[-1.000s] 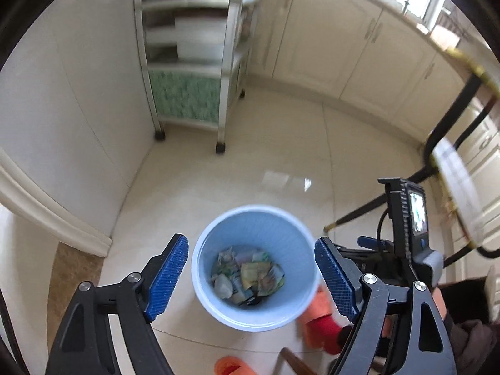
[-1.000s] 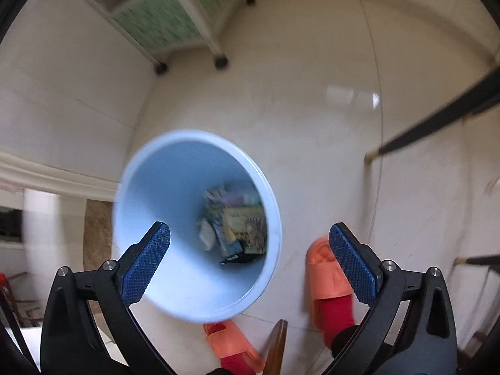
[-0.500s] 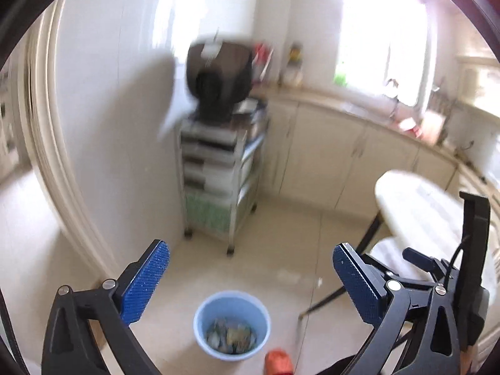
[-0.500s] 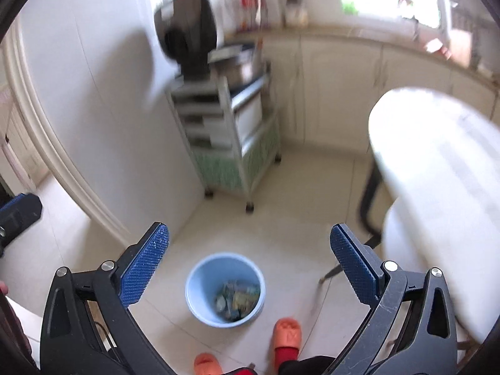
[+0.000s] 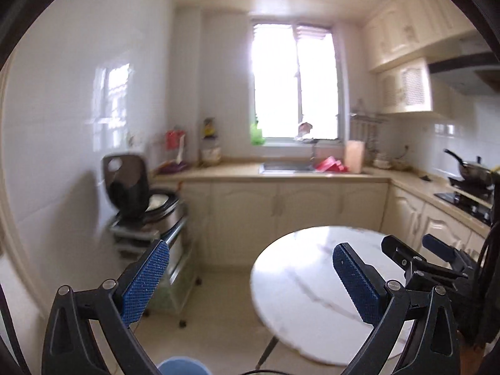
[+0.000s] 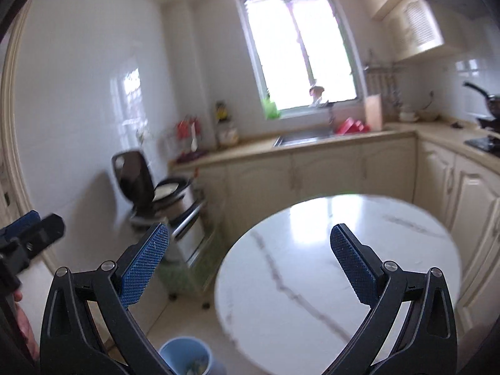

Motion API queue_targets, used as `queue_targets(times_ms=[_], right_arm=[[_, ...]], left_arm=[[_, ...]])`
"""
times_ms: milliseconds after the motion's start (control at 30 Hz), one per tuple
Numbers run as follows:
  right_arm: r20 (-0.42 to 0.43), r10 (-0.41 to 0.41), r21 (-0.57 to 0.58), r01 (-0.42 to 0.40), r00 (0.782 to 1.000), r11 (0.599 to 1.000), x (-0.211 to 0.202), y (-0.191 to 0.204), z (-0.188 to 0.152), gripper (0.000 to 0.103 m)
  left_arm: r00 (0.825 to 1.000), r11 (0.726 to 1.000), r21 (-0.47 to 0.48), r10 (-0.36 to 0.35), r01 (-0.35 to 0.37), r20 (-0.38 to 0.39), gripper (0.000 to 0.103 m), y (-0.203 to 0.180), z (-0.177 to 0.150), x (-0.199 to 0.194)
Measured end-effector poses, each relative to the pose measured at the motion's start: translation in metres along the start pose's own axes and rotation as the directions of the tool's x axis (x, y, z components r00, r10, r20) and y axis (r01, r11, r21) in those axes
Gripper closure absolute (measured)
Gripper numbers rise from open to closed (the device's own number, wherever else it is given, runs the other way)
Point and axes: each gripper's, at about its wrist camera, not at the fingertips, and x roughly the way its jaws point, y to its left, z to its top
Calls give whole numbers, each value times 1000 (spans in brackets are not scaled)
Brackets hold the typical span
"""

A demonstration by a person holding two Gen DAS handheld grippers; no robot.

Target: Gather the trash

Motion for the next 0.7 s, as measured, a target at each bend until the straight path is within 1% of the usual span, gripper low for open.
queue_targets(times_ms=[67,167,233,267,300,333,367,433,600,700], right_arm=[[28,-13,15,12,1000,1000,-8,-17,11,0],[66,-43,28,41,997,999,-26,-42,21,0],[92,-66,34,63,994,997,-37,-54,28,0],[103,-74,32,71,992,997,-46,-62,35,0],[113,-77,30,74,991,997,-57,-69,41,0],[127,-88,29,85,988,996,-64,-73,44,0],[140,-101,24,99,985,995,-72,-75,49,0],[163,-115,17,114,980,993,-81,-74,52,0],[211,-147,-12,152,966,988,-103,-63,58,0],[230,-172,-34,184,958,982,-106,-49,59,0]], left_arm=[[1000,1000,24,-13,12,12,1,-18,-6,2],[998,998,41,-56,55,32,1,-40,-7,8],[996,996,44,-76,74,46,1,-41,-4,10],[995,995,46,-87,85,56,1,-34,-4,19],[993,994,52,-95,92,64,1,-38,-3,22],[993,994,59,-95,91,70,1,-28,-3,42],[993,994,68,-90,85,80,1,-22,-3,50],[991,994,79,-79,71,107,1,-19,-3,48],[983,994,45,-109,104,147,1,-2,-26,38],[980,993,24,-121,119,157,1,19,-37,33]])
